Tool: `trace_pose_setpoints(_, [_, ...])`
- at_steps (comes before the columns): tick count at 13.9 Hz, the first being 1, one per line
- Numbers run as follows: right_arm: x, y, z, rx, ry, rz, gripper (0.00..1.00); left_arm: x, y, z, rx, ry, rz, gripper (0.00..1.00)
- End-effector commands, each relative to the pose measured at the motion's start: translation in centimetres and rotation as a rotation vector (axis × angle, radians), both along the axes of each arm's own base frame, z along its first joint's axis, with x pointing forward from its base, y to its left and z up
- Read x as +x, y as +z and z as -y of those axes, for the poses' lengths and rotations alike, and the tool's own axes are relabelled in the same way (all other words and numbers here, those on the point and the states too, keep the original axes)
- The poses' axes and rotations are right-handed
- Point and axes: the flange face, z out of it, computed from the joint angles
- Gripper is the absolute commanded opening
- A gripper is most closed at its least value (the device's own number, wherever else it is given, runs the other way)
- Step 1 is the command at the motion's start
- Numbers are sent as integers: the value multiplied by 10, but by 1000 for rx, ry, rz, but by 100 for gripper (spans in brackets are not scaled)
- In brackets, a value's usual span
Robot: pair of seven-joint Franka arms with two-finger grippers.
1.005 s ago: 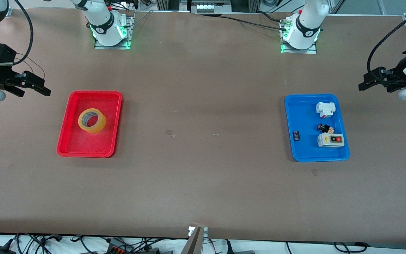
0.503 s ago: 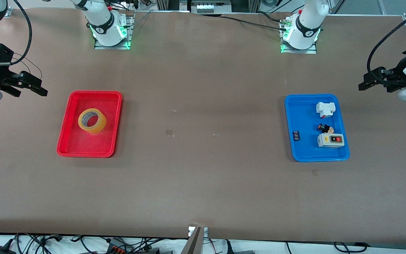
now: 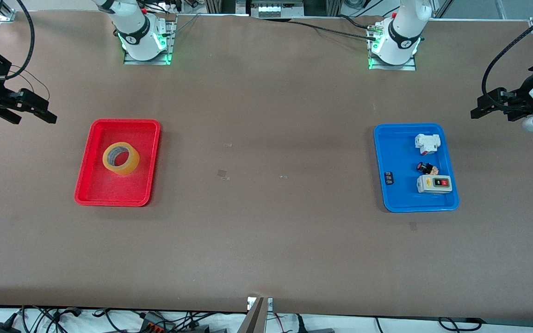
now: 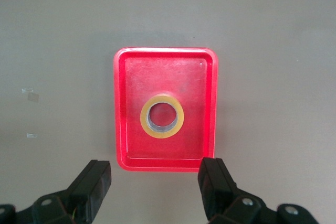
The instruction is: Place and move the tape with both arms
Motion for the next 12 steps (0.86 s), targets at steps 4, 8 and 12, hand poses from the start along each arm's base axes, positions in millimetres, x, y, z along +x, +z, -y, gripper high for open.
trace_pose_setpoints(4, [-10, 3, -2, -5, 12, -15, 100, -2, 7, 2, -1, 21, 1, 100])
trace_pose_setpoints(8, [-13, 1, -3, -6, 15, -44, 100, -2, 7, 2, -1, 19, 1, 100])
trace_pose_setpoints(12, [-14, 1, -4, -7, 17, -47, 100, -2, 7, 1, -1, 21, -1, 100])
